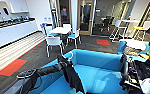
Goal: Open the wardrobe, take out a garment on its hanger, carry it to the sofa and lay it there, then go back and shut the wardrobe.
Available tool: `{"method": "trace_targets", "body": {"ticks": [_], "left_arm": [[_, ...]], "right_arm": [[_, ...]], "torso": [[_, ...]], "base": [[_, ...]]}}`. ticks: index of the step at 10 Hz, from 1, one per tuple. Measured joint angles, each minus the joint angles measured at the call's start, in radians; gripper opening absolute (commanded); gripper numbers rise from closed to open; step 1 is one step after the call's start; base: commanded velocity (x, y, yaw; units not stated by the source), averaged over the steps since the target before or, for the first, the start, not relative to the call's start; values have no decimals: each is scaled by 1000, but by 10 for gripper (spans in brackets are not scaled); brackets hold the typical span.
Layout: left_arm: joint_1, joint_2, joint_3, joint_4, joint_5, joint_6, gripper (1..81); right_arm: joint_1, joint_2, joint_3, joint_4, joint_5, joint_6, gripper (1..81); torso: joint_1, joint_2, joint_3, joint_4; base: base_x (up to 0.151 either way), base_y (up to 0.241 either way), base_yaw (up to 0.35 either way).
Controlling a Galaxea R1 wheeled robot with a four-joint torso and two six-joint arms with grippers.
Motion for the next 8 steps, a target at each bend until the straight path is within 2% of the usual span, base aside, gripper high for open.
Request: {"method": "trace_targets", "body": {"ticks": [6,8], "left_arm": [[154,-175,16,79,-20,7,10],[210,-203,23,86,-28,9,10]], "right_arm": [[0,0,0,0,1,0,811],[0,0,0,-1,1,0,811]], "torso": [[0,0,0,0],[0,0,0,10]], "base": [[0,0,0],[0,0,0]]}}
